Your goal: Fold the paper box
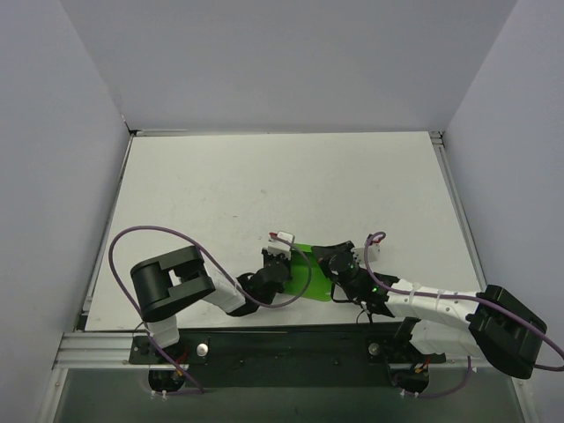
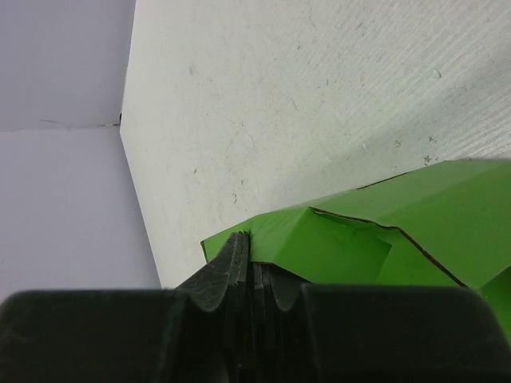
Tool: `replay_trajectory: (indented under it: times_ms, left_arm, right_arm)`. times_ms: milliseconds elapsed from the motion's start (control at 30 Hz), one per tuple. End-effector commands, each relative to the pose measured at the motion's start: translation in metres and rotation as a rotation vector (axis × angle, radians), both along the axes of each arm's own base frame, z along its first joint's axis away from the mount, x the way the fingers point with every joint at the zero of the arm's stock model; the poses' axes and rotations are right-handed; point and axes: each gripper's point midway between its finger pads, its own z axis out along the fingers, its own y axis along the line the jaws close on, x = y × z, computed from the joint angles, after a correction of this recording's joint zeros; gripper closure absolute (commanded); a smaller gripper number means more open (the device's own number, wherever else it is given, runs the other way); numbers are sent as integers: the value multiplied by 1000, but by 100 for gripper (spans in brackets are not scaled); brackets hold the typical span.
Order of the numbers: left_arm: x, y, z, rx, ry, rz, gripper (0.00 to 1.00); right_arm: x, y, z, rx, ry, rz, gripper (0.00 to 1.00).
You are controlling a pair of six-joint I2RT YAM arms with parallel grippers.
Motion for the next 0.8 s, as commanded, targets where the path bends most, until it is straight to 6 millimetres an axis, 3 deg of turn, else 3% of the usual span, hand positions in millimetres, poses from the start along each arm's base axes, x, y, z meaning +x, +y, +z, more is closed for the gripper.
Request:
replay_trajectory:
  times_ms: [0,467,667,733,767]
  left_arm:
    - [22,59,-17,175,-19,266,100]
    - [23,81,-29,314,-61,320,100]
    - [12,33,-11,163,-127,85,100]
    - [8,28,-9,155,-128,58,100]
    - [6,34,-18,205,-99,68,100]
  right_arm:
    - [-20,-16,-31,-164,82,39,100]
    - [-22,-17,-34,-153,99,29,100]
    - [-23,-12,-40,-143,111,50,100]
    - [-22,-11,-42,-136,121,54,100]
    - [-21,-11,-42,-138,120,55,100]
